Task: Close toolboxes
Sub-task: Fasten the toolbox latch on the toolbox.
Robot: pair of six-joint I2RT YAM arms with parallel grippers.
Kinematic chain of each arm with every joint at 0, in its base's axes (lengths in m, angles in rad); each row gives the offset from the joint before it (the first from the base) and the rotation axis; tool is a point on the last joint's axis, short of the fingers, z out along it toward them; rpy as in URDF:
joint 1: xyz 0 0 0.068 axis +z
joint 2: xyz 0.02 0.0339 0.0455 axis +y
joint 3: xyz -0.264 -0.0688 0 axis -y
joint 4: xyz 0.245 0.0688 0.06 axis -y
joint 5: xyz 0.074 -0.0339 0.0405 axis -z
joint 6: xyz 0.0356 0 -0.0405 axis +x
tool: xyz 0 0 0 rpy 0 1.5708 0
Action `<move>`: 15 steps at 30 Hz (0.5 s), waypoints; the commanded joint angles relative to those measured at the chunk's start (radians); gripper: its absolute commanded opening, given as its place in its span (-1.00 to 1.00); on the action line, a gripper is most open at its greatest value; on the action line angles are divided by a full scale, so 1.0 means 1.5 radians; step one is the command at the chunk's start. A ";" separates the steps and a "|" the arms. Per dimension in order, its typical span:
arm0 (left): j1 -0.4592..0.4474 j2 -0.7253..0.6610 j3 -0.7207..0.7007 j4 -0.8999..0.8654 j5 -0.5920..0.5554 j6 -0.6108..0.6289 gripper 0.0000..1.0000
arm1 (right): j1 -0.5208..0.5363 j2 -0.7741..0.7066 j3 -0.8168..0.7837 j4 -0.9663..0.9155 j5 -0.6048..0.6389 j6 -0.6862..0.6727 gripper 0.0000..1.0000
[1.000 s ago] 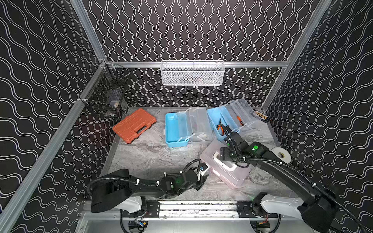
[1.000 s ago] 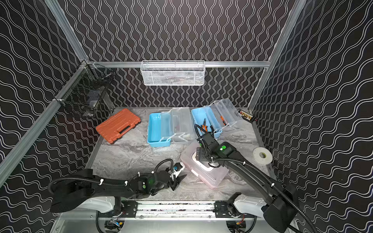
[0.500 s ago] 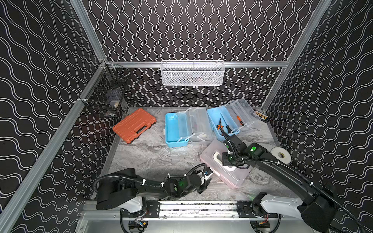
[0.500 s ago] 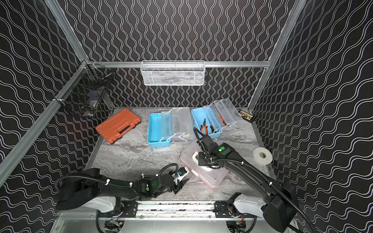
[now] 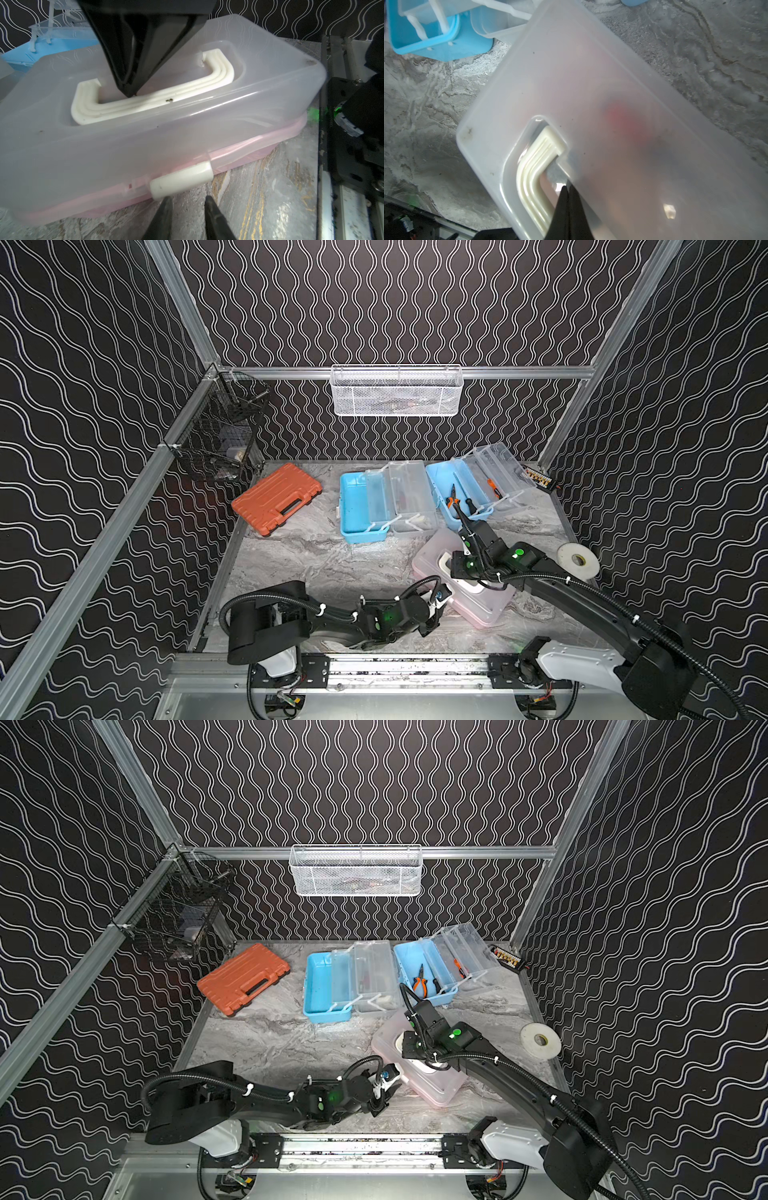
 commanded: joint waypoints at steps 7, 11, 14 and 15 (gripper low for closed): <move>-0.001 0.052 0.045 0.047 -0.031 0.025 -0.47 | 0.000 0.002 -0.048 -0.112 -0.032 0.015 -1.00; 0.001 0.052 0.064 0.035 -0.039 0.032 -0.54 | 0.002 -0.002 -0.065 -0.108 -0.042 0.020 -1.00; 0.007 0.046 0.077 0.020 -0.040 0.032 -0.56 | 0.007 0.000 -0.073 -0.106 -0.047 0.027 -1.00; 0.011 0.044 0.084 0.008 -0.035 0.035 -0.56 | 0.009 0.004 -0.074 -0.106 -0.047 0.028 -1.00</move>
